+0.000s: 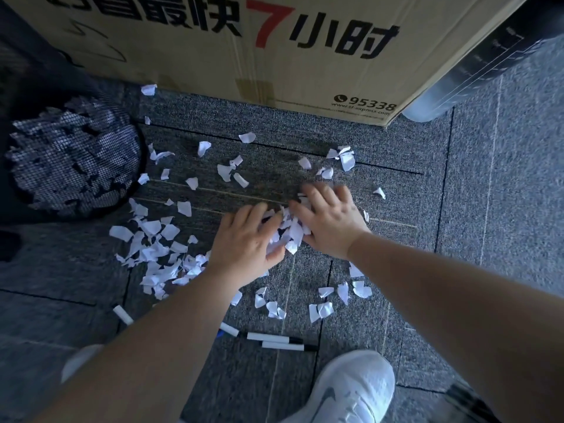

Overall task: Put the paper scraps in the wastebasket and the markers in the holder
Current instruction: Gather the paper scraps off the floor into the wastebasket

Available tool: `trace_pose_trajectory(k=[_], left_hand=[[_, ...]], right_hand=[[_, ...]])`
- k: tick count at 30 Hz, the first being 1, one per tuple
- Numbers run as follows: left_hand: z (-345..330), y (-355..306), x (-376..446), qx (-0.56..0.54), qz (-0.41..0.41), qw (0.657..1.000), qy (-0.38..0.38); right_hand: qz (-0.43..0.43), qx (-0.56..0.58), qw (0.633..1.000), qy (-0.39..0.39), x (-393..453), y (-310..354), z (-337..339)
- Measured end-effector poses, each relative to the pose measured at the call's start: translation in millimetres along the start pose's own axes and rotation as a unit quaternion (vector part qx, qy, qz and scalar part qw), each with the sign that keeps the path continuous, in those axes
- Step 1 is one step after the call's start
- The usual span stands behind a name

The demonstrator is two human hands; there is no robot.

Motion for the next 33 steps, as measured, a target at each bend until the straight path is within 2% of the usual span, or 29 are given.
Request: trace_pose_trajectory(k=[2, 4, 9, 12, 19, 27, 33], left_hand=[[1, -9, -3, -0.010, -0.015, 1.000, 0.007], [-6, -17, -4, -0.013, -0.035, 0.998, 0.047], [-17, -16, -3, -0.007, -0.030, 0.984, 0.176], [-10, -5, -7, 0.007, -0.015, 0.979, 0.203], [51, 30, -7, -0.011, 0.038, 0.981, 0.189], [174, 54, -2, 0.025, 0.080, 0.988, 0.132], [296, 89, -10, 0.035, 0.116, 0.993, 0.011]], right_hand=[[0.011, 0.014, 0.999, -0.031, -9, 11, 2], [0.021, 0.037, 0.998, -0.039, -11, 17, 1], [0.034, 0.097, 0.994, 0.030, -4, 19, 1], [-0.008, 0.098, 0.993, 0.067, -3, 7, 13], [-0.025, 0.118, 0.992, 0.046, 3, 0, 75], [-0.037, 0.095, 0.994, 0.028, 23, 18, 195], [-0.013, 0.079, 0.996, -0.027, 35, 56, 315]])
Point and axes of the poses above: each hand's wrist, its own x-axis towards the middle knuckle, its own z-axis out of the back of the hand, y = z × x, the point moved 10 cm from there along x, towards the middle knuckle, and after that the axes turned 3 degrees about y, right-handed, at the moved point
